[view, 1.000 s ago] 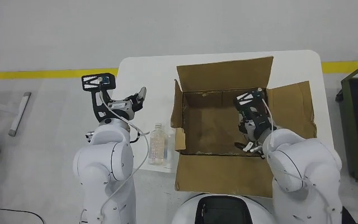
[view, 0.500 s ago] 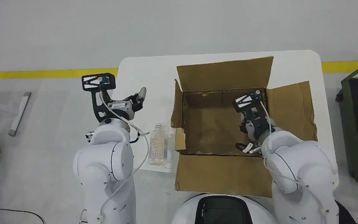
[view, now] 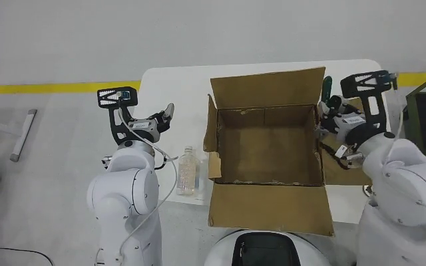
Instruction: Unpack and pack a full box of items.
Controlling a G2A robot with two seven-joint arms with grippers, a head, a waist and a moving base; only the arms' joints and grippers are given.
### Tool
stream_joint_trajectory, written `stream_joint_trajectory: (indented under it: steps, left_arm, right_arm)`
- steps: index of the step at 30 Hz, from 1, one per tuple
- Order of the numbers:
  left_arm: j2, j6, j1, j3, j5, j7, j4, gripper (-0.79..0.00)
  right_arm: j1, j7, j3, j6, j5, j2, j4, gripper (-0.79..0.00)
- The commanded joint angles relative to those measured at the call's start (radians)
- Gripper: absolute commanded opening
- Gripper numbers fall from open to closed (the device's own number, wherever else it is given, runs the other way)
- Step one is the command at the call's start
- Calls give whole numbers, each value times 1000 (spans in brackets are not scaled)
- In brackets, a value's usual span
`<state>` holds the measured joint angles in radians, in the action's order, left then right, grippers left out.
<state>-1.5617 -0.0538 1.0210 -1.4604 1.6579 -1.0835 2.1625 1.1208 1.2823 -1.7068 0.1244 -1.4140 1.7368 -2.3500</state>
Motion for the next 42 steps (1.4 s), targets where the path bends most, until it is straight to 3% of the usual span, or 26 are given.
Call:
stream_joint_trajectory:
  steps: [1,11,20,25,30,42]
  left_arm:
    - [0,0,0,0,0,0,0,0]
    - [0,0,0,0,0,0,0,0]
    - [0,0,0,0,0,0,0,0]
    - [0,0,0,0,0,0,0,0]
    - [0,0,0,0,0,0,0,0]
    - [0,0,0,0,0,0,0,0]
  right_arm:
    - [-34,8,-87,-7,62,-8,0,-785]
    - [-88,79,-441,5,238,-61,0,-785]
    - [-6,150,-615,35,259,-107,0,-785]
    - [109,159,-595,21,238,-114,1,-785]
    - [188,92,-530,-4,196,-117,68,-785]
    - [233,-27,-383,-35,136,-137,208,-785]
